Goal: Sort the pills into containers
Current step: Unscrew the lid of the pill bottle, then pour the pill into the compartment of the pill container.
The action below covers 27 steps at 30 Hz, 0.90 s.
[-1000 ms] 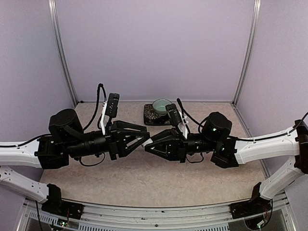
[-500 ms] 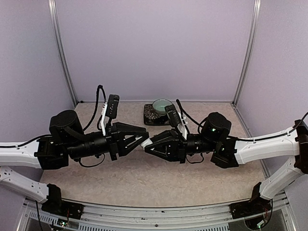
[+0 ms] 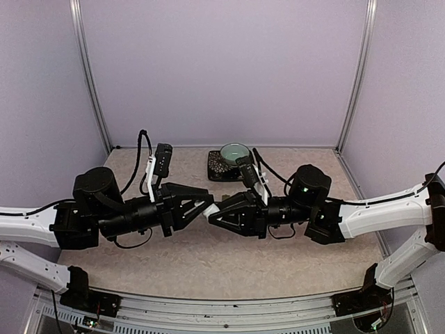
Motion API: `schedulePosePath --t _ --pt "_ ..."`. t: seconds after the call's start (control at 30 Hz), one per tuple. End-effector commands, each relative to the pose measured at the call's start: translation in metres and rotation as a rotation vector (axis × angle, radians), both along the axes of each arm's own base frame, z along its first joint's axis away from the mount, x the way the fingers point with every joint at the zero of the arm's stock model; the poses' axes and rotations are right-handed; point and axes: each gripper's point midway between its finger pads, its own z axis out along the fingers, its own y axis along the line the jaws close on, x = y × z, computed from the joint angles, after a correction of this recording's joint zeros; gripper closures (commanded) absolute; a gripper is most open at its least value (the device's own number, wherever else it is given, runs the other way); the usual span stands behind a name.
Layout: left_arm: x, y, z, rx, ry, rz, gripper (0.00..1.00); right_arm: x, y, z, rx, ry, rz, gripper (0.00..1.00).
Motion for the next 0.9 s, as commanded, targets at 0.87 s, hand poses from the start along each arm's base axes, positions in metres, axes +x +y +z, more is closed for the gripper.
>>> schedulePosePath --t 0.87 --pt "0.022 0.053 0.000 -0.087 0.099 0.246 0.72 0.033 -0.003 -0.056 -0.196 -0.116 -0.225 0.82"
